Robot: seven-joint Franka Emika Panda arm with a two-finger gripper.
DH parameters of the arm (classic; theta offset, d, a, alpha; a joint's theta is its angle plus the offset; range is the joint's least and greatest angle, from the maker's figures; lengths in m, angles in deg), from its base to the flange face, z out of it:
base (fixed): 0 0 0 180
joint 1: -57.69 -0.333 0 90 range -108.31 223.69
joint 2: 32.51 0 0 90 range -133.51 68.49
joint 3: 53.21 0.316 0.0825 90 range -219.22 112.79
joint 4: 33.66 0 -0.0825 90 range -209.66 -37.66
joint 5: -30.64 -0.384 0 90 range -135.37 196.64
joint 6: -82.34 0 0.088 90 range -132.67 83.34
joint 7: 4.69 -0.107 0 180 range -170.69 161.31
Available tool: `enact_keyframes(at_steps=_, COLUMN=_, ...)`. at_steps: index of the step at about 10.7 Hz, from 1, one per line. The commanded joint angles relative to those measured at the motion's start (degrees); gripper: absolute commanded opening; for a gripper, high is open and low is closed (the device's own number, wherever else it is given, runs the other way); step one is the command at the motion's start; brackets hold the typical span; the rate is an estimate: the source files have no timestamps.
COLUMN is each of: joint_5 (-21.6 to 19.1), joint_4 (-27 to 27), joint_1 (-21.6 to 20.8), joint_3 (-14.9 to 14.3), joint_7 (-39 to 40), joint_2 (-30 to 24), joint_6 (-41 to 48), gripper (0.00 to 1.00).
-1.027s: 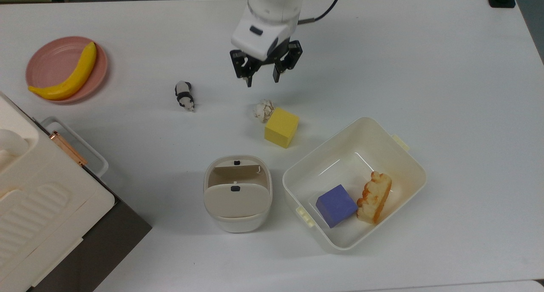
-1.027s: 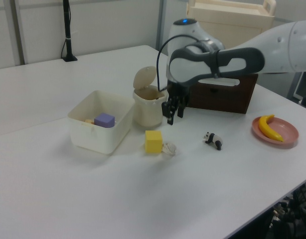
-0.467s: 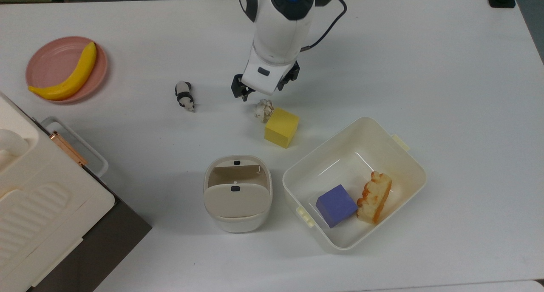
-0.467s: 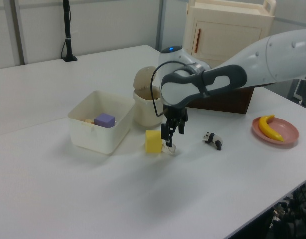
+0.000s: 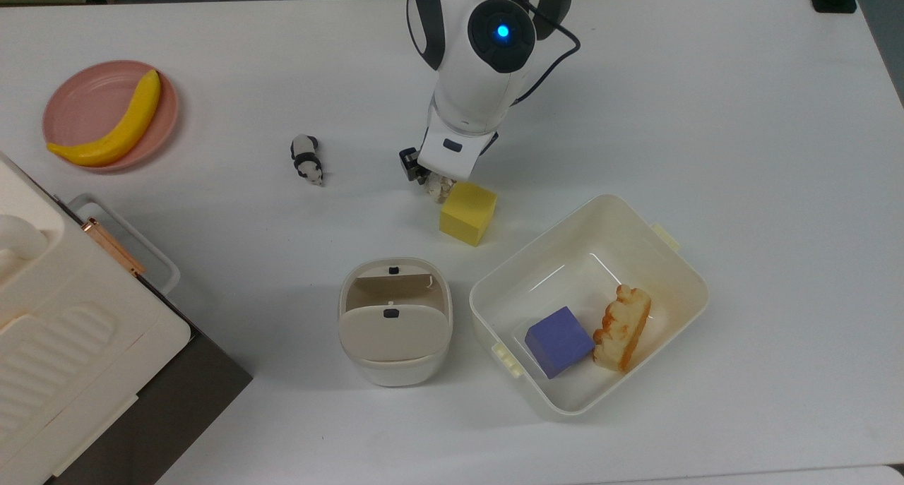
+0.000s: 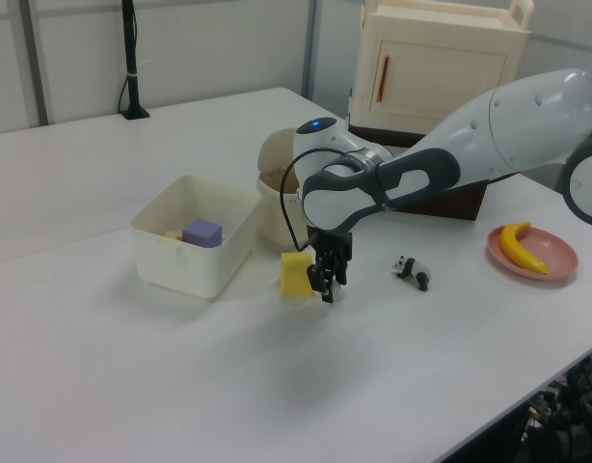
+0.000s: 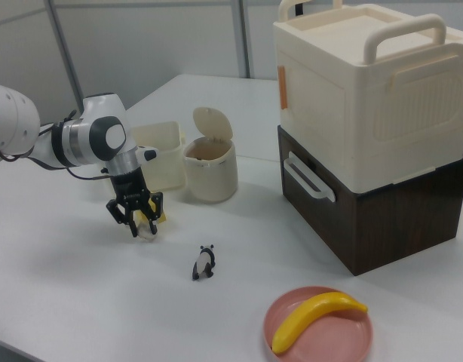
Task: Grab it up and put it in the trash
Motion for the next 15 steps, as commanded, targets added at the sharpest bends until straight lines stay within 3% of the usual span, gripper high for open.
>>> enact_keyframes(at_steps=1, joint_5=0.4, joint_4=-0.4, joint_1=-0.3, joint_3=-0.5, joint_7=1.6, joint_2=-2.1, joint_6=-0.6, gripper=0.00)
enact_keyframes(at_steps=5, joint_5=-2.2, joint_4=1.0, joint_1=-0.1, joint_3=-0.4, joint_7=6.4, joint_2=-9.0, joint_6=5.8, gripper=0.00)
enact_keyframes(at_steps=7, joint_5=-7.9, joint_4=7.2, joint_1=1.2, joint_3=-1.3, joint_7=9.3, joint_2=-9.9, joint_6=5.9, gripper=0.00)
enact_keyframes(at_steps=8, joint_5=-8.8, joint_4=10.5, joint_1=1.4, joint_3=-2.7, joint_7=9.5, joint_2=-9.2, joint_6=5.3, gripper=0.00)
enact_keyframes(at_steps=10, joint_5=-10.2, joint_4=11.9, joint_1=1.5, joint_3=-4.4, joint_7=6.7, joint_2=-7.5, joint_6=-7.7, gripper=0.00)
enact_keyframes(at_steps=12, joint_5=-9.1, joint_4=12.0, joint_1=1.4, joint_3=-5.1, joint_7=-0.6, joint_2=-3.4, joint_6=-18.2, gripper=0.00)
enact_keyframes(at_steps=14, joint_5=-7.4, joint_4=12.2, joint_1=1.4, joint_3=-5.5, joint_7=-6.8, joint_2=-0.7, joint_6=-24.2, gripper=0.00)
enact_keyframes(at_steps=15, joint_5=-7.1, joint_4=12.3, joint_1=1.3, joint_3=-5.8, joint_7=-9.4, joint_2=0.0, joint_6=-25.8, gripper=0.07)
